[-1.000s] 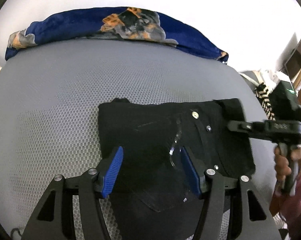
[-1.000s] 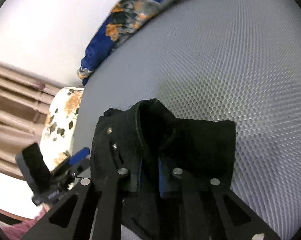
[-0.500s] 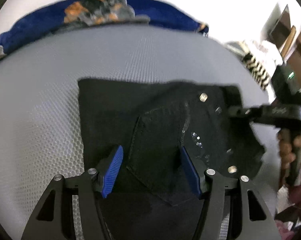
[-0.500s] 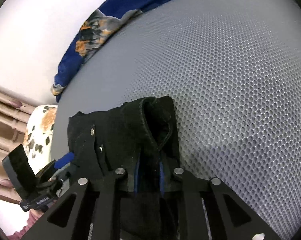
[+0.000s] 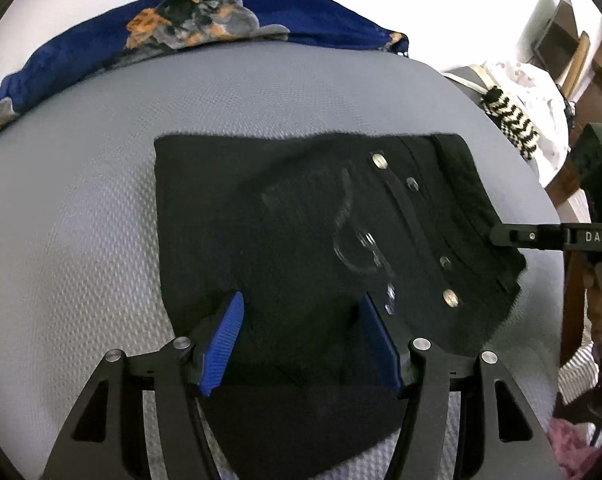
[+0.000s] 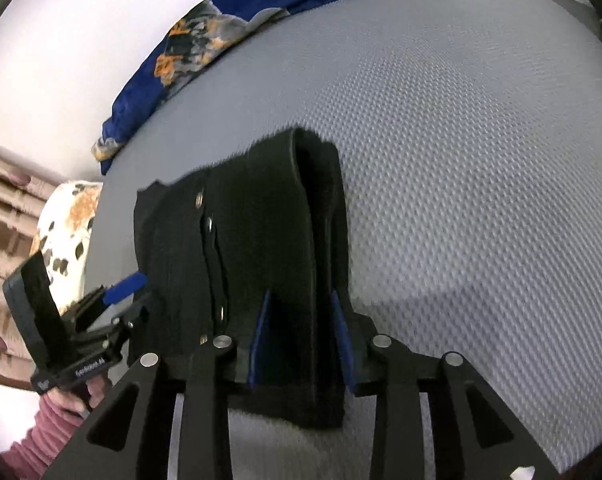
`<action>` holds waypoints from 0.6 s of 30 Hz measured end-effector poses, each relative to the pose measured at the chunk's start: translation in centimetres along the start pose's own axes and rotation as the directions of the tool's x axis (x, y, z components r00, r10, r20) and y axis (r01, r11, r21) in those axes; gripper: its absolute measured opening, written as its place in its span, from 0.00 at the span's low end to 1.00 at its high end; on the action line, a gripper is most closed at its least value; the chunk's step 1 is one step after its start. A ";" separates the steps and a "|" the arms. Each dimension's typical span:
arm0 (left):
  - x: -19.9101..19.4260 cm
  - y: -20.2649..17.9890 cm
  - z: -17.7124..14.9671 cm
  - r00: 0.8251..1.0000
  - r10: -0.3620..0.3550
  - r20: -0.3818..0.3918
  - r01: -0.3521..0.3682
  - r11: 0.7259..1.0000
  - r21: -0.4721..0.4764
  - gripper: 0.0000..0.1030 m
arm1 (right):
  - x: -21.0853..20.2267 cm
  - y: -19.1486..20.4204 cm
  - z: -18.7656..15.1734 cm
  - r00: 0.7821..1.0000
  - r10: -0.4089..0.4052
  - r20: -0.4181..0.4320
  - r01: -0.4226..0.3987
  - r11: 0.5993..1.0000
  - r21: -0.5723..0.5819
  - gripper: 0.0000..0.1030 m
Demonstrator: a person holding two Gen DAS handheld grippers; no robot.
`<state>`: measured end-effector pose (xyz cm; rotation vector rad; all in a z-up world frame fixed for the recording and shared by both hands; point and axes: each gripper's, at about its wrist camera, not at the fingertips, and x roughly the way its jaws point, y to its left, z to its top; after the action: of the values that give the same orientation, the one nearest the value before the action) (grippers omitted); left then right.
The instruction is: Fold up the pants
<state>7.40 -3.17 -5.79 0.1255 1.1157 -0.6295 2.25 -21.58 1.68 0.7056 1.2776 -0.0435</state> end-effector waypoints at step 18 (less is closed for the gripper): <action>-0.5 -1.3 -3.9 0.999 0.009 -0.034 -0.009 1.000 -0.012 0.59 | -1.2 0.5 -4.3 0.996 -0.087 -0.007 0.087 0.995 -0.054 0.11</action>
<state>3.41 -2.46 -6.82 0.1308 1.1515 -0.6144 -1.65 -19.46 2.52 0.6045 1.3132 -0.0770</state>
